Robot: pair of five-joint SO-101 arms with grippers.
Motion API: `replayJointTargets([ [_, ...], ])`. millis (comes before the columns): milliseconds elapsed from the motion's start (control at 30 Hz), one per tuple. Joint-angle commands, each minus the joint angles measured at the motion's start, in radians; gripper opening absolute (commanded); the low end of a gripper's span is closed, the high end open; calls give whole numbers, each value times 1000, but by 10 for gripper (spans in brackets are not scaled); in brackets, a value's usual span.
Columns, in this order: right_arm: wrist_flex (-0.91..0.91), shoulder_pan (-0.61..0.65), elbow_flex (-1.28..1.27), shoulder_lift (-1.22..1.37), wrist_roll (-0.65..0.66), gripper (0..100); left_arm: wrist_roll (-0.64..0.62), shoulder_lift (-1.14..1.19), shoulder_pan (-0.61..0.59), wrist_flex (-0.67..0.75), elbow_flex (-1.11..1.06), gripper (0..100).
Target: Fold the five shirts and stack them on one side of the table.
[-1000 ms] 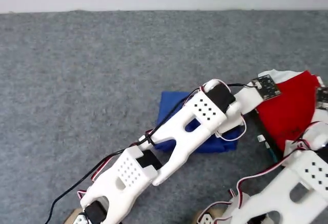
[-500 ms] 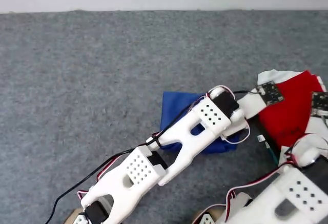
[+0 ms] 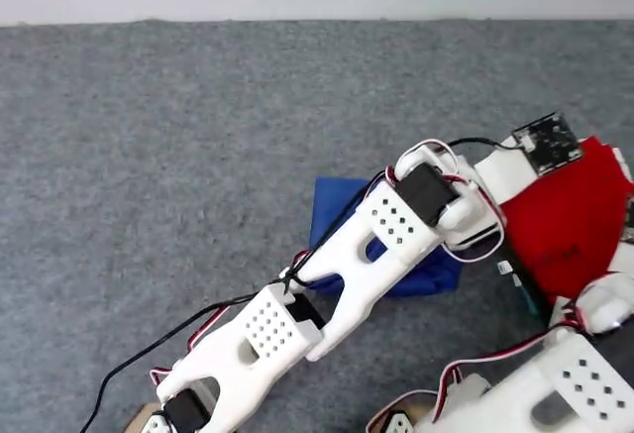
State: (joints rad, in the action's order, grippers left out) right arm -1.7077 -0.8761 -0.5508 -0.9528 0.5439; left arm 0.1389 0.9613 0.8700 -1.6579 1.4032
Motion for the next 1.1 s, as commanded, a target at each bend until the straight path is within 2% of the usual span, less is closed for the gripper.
replayJointTargets([
  [0,-35,-18,3,-13,15,233,-11,-29,-6,9,47,169],
  [100,-42,-16,5,-13,15,233,-9,-63,-78,-97,107,168],
  [300,-36,19,8,-2,15,232,-12,-118,-394,-100,65,167],
  [433,-22,255,11,38,-18,231,-34,-117,-537,-100,-137,167],
  [567,-15,527,78,211,-124,231,-81,-124,-586,-98,-372,167],
  [700,-68,716,338,467,-133,231,-83,-124,-621,-98,-526,167],
  [867,-87,855,644,783,-137,231,-86,-115,-654,-94,-641,166],
  [933,-87,888,720,892,-184,231,-87,-115,-646,-86,-700,165],
  [1067,-85,975,824,1049,-210,231,-153,-115,-548,-80,-779,117],
])
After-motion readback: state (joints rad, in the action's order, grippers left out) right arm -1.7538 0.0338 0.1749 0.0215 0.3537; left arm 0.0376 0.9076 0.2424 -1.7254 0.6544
